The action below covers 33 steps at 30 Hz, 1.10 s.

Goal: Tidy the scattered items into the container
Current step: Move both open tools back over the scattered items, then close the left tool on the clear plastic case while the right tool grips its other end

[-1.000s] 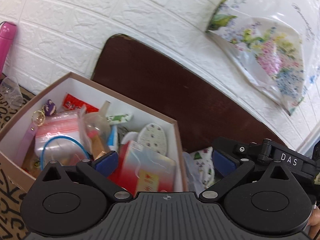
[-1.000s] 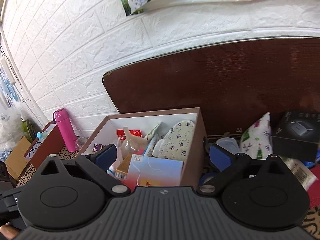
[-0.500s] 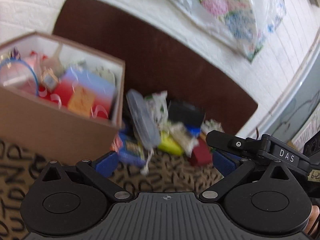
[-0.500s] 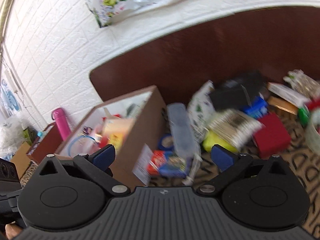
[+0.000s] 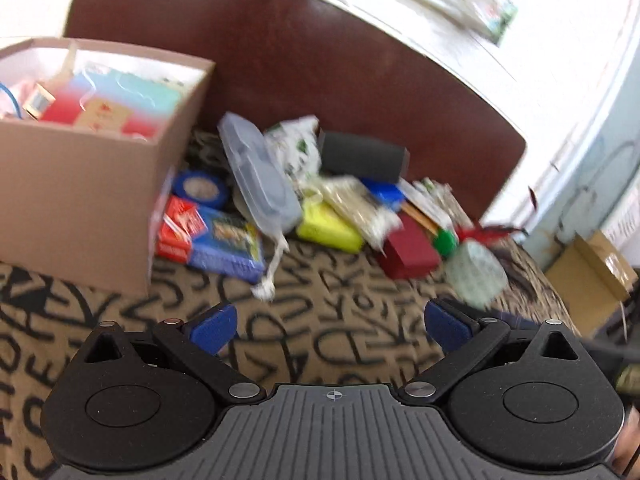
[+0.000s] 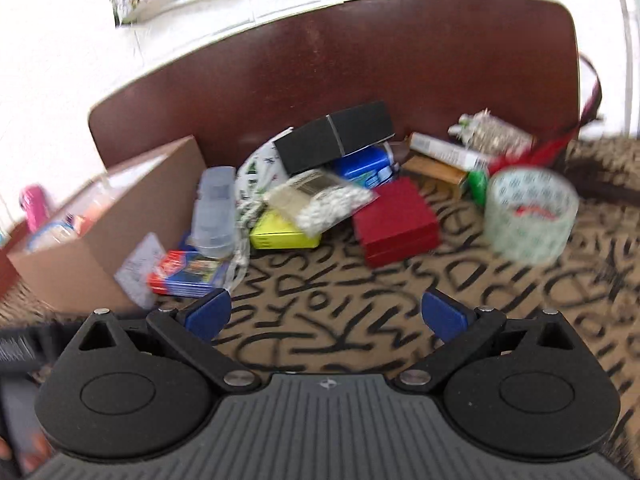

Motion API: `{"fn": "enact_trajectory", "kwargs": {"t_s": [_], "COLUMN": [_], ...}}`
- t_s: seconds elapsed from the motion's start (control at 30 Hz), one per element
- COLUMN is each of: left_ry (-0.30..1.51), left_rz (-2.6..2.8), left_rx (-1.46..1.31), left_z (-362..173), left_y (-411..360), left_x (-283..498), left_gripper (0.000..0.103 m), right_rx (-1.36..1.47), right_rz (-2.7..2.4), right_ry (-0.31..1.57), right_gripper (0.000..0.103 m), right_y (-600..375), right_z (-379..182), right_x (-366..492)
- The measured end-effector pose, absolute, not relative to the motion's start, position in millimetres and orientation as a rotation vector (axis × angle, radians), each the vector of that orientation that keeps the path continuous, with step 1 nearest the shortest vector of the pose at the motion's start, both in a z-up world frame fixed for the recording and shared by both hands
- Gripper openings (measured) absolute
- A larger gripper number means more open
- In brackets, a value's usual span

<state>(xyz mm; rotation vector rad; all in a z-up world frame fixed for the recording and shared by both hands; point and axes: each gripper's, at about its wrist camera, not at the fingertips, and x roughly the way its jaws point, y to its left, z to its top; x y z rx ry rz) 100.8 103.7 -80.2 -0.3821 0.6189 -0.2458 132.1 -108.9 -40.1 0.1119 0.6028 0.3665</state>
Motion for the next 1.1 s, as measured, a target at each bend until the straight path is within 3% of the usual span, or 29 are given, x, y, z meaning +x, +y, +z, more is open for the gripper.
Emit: {"fn": "enact_trajectory", "kwargs": {"t_s": [0.33, 0.63, 0.7, 0.93, 1.1], "left_ry": [0.605, 0.638, 0.630, 0.616, 0.653], "left_rz": [-0.160, -0.152, -0.195, -0.176, -0.166], "left_rx": [-0.375, -0.363, -0.344, -0.287, -0.274], "left_z": [-75, -70, -66, -68, -77], "left_y": [103, 100, 100, 94, 100], "left_x": [146, 173, 168, 194, 214], "left_gripper": [0.103, 0.102, 0.096, 0.095, 0.084], "right_rx": [0.027, -0.016, -0.015, 0.000, -0.034], "right_rz": [0.432, 0.563, 0.588, 0.629, 0.663], "right_ry": [0.588, 0.638, 0.636, 0.588, 0.543], "right_gripper": [0.091, 0.067, 0.067, 0.067, 0.067], "right_y": [-87, -50, -42, -26, -13], "right_z": [-53, -66, -69, -76, -78], "right_x": [163, 189, 191, 197, 200]}}
